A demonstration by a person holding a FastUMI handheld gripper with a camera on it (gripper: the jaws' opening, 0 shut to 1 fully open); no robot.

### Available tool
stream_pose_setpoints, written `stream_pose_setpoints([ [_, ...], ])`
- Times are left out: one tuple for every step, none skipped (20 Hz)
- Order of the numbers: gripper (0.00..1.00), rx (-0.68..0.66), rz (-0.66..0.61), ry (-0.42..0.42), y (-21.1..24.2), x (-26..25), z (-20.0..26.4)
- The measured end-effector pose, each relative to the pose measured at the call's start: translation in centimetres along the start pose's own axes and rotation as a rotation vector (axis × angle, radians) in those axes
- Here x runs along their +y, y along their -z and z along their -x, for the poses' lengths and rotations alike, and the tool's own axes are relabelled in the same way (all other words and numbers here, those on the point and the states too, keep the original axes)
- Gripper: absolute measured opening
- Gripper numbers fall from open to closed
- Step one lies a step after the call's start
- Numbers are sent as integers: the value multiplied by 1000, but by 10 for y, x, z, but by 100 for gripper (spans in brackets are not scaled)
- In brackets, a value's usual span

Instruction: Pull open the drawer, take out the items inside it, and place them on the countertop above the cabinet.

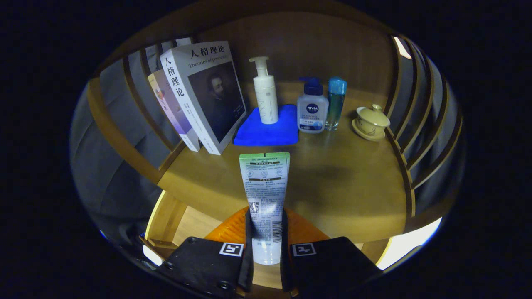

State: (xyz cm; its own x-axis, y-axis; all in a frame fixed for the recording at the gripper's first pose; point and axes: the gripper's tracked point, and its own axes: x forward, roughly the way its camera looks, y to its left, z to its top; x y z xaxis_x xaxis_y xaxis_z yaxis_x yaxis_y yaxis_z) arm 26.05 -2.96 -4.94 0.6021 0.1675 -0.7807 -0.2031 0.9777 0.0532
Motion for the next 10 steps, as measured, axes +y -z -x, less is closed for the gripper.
stream_pose_setpoints([
  [28, -1, 2, 5, -6, -1, -8],
  [28, 3, 0, 8, -11, -1, -13],
  [28, 7, -5, 10, -11, -1, -14],
  [33, 16, -5, 16, -15, -2, -18],
  [33, 15, -7, 24, -19, -5, -23],
  [33, 11, -15, 29, -24, -6, -27],
  [33, 4, -31, 32, -27, -7, -31],
  [33, 2, -52, 38, -29, -10, -35],
  [33, 3, -67, 46, -28, -13, -38],
  [33, 2, -85, 54, -29, -16, -40],
])
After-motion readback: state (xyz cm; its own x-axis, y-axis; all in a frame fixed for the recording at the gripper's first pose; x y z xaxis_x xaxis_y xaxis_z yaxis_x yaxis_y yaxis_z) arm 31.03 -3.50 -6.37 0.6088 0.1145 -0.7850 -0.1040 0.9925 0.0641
